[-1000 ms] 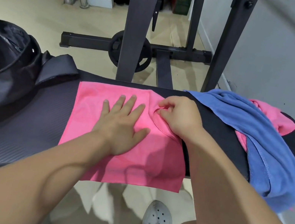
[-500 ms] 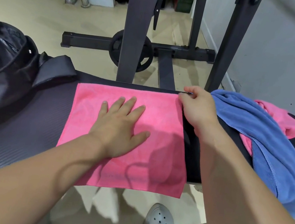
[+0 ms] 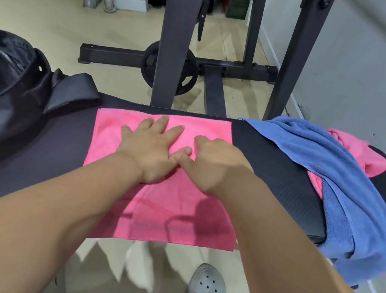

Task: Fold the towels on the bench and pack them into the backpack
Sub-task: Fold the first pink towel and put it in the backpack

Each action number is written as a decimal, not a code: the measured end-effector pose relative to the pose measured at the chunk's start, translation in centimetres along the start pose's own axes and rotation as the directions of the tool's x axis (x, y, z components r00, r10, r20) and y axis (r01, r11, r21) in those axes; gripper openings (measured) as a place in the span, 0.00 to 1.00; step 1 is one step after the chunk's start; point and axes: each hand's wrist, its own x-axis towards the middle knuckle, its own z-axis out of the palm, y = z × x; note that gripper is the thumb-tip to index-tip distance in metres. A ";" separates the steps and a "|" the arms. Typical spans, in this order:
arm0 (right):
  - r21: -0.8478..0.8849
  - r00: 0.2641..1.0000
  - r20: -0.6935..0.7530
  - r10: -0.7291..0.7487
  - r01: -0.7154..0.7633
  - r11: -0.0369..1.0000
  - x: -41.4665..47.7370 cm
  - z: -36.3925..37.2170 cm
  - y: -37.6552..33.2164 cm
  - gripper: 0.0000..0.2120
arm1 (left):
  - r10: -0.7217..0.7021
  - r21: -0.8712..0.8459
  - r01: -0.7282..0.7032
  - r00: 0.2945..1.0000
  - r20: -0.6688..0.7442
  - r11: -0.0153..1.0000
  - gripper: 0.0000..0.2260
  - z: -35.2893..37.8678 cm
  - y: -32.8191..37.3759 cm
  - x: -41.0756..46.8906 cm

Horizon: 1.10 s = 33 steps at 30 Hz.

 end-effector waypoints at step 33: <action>-0.174 0.988 -0.056 0.144 -0.152 0.973 -1.8 3.0 -2.0 0.35 | 0.207 0.019 -0.208 0.978 0.016 0.978 0.33 0.9 -3.7 -3.0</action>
